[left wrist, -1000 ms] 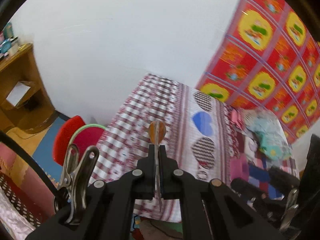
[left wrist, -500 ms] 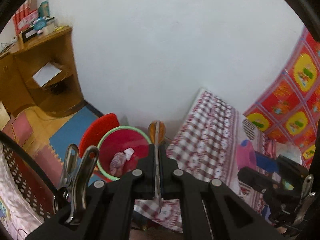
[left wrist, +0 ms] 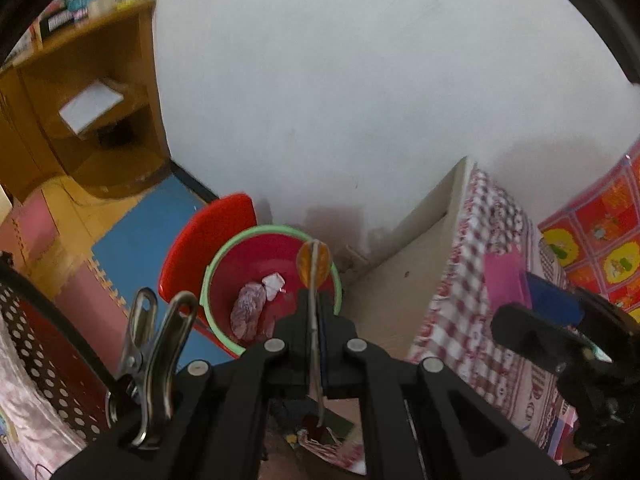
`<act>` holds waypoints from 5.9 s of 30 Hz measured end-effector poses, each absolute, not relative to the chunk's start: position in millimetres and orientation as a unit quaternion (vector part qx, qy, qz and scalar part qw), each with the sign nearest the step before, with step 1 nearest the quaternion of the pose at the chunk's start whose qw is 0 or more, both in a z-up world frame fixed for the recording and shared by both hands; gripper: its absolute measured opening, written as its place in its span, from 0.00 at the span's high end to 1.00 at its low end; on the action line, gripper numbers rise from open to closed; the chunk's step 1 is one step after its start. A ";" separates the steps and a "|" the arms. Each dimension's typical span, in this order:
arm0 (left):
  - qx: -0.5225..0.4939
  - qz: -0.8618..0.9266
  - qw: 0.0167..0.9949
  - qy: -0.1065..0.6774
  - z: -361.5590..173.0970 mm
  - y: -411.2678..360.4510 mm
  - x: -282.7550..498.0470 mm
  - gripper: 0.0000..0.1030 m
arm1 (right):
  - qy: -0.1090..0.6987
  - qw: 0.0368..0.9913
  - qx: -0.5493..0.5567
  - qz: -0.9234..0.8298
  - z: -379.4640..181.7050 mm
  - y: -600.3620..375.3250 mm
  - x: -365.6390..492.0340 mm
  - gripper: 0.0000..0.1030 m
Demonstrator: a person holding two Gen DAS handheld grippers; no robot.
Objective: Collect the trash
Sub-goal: 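Open the left gripper over the red bucket to drop the cream tube, then open the right gripper over the red bucket to drop the pink ring, then move both tools back from the bucket to the trash pile on the bed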
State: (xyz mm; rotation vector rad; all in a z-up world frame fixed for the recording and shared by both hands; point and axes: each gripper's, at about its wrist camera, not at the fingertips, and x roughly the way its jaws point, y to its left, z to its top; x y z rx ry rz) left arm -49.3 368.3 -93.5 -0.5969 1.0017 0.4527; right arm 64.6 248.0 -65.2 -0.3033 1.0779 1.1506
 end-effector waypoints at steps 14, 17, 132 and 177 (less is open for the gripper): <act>-0.319 0.169 0.762 0.537 -204.5 421.5 -20.3 0.98 | 0.537 0.687 -0.166 0.460 -127.1 305.4 80.5 0.58; -0.320 0.170 0.753 0.549 -223.6 429.2 -14.9 0.98 | 0.549 0.683 -0.173 0.449 -138.3 313.9 82.4 0.58; -0.305 0.284 0.788 0.454 -42.0 323.5 -134.8 0.88 | 0.435 0.673 -0.155 0.578 -18.6 196.1 -13.9 0.45; -0.178 0.054 0.843 0.505 -3.1 142.3 -105.7 0.88 | 0.481 0.821 0.021 0.308 -7.1 -53.0 -32.6 0.45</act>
